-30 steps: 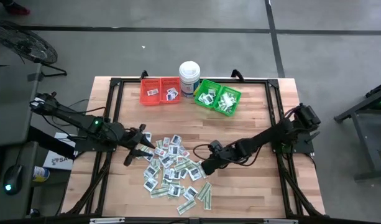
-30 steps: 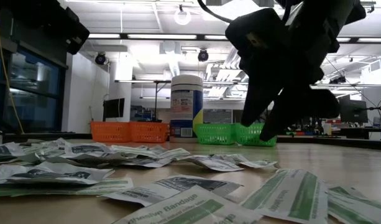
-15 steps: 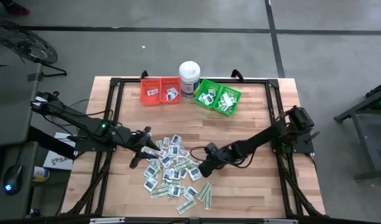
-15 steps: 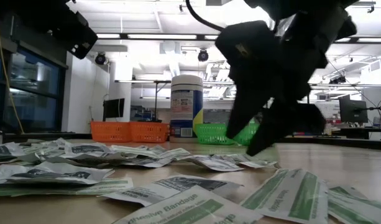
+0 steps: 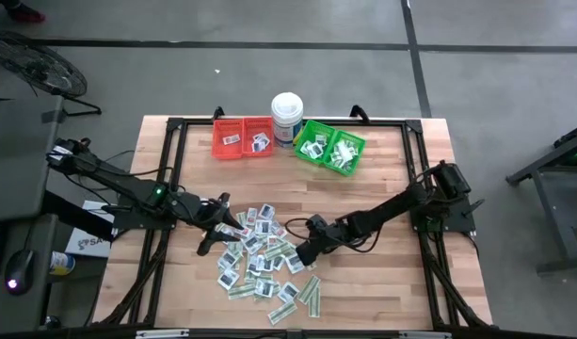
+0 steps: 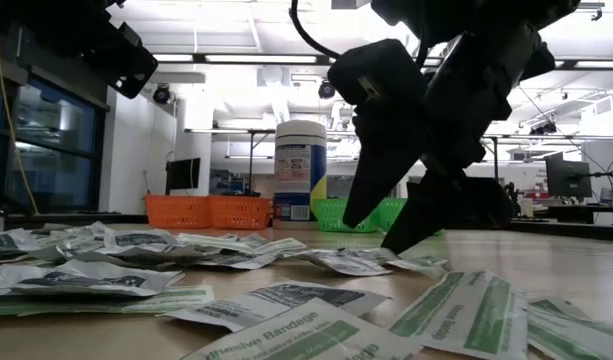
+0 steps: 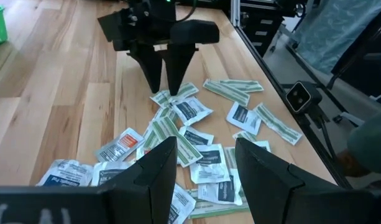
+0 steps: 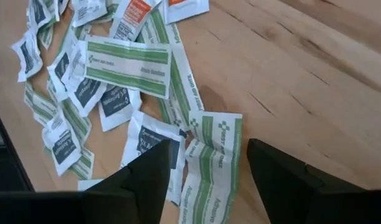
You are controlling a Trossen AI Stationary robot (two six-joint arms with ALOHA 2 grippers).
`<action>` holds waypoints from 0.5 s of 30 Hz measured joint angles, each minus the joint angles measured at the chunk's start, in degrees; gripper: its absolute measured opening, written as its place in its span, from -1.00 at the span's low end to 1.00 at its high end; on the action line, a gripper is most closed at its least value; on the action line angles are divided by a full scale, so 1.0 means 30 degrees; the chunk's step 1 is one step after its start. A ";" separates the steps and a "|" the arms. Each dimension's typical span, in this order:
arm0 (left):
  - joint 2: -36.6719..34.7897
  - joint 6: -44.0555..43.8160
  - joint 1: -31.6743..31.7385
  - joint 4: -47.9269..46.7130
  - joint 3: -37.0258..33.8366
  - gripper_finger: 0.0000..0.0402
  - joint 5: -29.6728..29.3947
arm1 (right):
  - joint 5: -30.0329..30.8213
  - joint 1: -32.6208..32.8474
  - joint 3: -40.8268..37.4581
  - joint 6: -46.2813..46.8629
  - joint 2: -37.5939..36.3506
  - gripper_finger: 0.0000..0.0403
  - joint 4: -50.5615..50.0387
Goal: Pick & Place First Aid Supplies
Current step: Put the green bandage pack into the right green bin
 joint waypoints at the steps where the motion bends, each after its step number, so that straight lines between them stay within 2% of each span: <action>1: 0.0000 0.0005 0.0000 0.0003 0.0000 -0.19 0.0006 | -0.0174 0.0086 -0.0006 0.0019 0.0013 0.04 0.0078; 8: -0.0007 0.0012 0.0000 0.0009 0.0000 -0.19 0.0022 | -0.1289 0.0578 -0.0042 0.0276 0.0064 -0.04 0.0659; 15: -0.0007 0.0367 0.0001 0.0009 0.0000 -0.19 0.0078 | -0.0948 0.0539 -0.0079 0.0268 0.0072 -0.30 0.0542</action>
